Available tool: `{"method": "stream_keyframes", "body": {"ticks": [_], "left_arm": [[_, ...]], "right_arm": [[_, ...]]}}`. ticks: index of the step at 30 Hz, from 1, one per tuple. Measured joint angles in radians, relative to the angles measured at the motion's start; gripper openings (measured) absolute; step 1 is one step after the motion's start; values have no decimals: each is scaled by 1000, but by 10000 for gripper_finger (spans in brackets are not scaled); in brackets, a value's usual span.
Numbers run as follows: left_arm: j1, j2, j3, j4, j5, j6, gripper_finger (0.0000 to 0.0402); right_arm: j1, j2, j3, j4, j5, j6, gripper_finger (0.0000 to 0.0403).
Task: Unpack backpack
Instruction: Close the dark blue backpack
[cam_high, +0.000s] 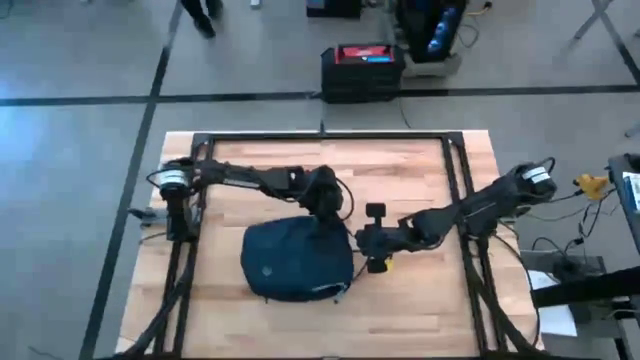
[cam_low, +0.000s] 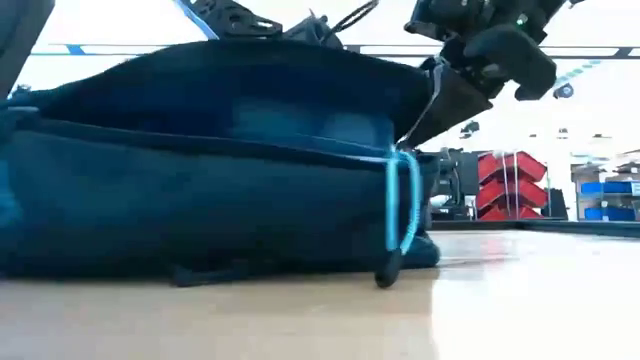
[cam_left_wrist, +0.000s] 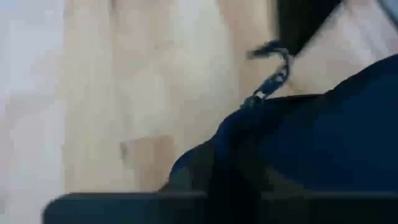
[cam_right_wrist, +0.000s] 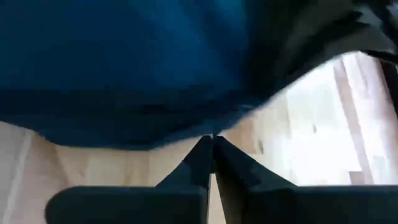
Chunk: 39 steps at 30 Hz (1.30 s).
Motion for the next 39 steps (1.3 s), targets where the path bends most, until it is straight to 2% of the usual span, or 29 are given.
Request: {"method": "stream_keyframes", "body": {"ticks": [4,7,10,13,15,19,22,24,26,32,35,39], "left_arm": [[53,-3,0,-62,-62,-29,2],[88,-7,0,-113,-44,-39,2],[84,-7,0,-96,17,-30,1],[40,-11,0,-80,30,-27,1],[8,-19,-1,-86,40,-26,1],[-48,-53,-1,-88,39,-16,0],[-71,-76,-1,-82,34,-14,0],[-73,-88,-2,-85,29,-14,0],[-73,-99,-2,-89,23,-15,0],[-73,-116,-2,-89,20,-8,0],[-73,-118,-2,-90,19,-2,0],[-72,-118,-2,-90,13,0,0]], "right_arm": [[74,0,0,-2,-1,53,0],[137,0,0,-1,8,86,0],[176,0,0,-30,125,119,0],[173,0,0,-131,255,130,0],[161,0,-6,-166,279,101,0],[110,-3,-44,-87,253,51,4],[56,-4,-92,79,148,0,28],[19,-2,-118,190,81,-45,56],[-13,-2,-136,272,66,-83,90],[-72,11,-142,360,-61,-163,173],[-111,47,-142,375,-49,-179,179],[-151,101,-142,444,-46,-212,144]]}}
